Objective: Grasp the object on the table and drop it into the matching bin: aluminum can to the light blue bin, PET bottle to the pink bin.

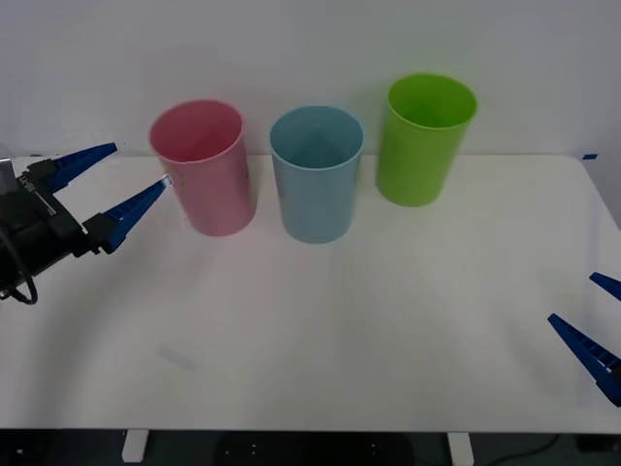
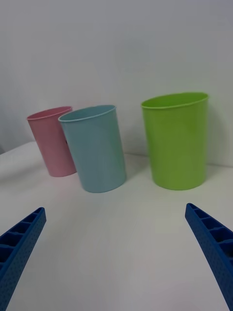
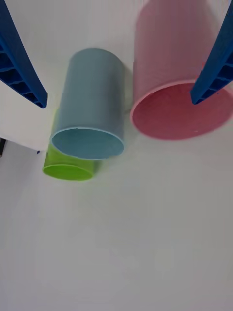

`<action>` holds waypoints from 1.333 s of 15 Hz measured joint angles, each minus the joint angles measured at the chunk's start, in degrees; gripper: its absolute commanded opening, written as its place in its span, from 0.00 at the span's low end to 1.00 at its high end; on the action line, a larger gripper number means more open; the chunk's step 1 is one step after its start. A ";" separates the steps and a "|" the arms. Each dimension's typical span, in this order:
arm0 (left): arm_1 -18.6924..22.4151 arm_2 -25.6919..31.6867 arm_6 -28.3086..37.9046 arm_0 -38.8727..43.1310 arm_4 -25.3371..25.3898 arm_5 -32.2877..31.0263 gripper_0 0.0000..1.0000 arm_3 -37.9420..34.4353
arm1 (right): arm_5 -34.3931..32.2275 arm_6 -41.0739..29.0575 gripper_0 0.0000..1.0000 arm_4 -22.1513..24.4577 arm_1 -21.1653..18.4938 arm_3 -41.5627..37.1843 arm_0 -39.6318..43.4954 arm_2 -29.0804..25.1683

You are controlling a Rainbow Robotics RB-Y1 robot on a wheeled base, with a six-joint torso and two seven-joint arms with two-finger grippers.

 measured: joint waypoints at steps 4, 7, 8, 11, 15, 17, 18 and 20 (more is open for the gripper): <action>0.03 5.17 7.14 6.12 -2.44 -1.14 1.00 -6.77 | 0.00 0.00 1.00 0.00 0.00 0.00 0.00 0.00; 0.26 7.39 7.45 9.47 -2.52 -1.19 1.00 -7.21 | 0.00 0.00 1.00 0.00 0.00 0.00 -0.01 0.00; 0.26 8.03 7.45 10.41 -2.50 -1.19 1.00 -7.21 | 0.00 0.00 1.00 0.00 0.00 0.00 -0.01 0.00; 0.26 9.32 7.45 12.74 -3.52 -1.19 1.00 -7.21 | 0.00 0.00 1.00 0.00 0.00 0.00 0.00 0.00; 0.26 10.51 8.19 15.60 -5.63 -1.13 1.00 -7.08 | 0.00 0.00 1.00 0.00 0.00 0.00 0.00 0.00; 0.26 10.58 8.55 16.81 -5.95 -1.00 1.00 -7.03 | 0.00 0.00 1.00 0.00 0.00 0.00 0.00 0.00; 0.26 10.59 8.76 17.38 -5.96 -0.81 1.00 -6.91 | 0.00 0.00 1.00 0.00 0.00 0.00 0.00 0.00; 0.26 10.59 9.02 18.10 -5.97 -0.67 1.00 -6.40 | 0.00 0.00 1.00 0.00 0.00 0.00 0.00 0.00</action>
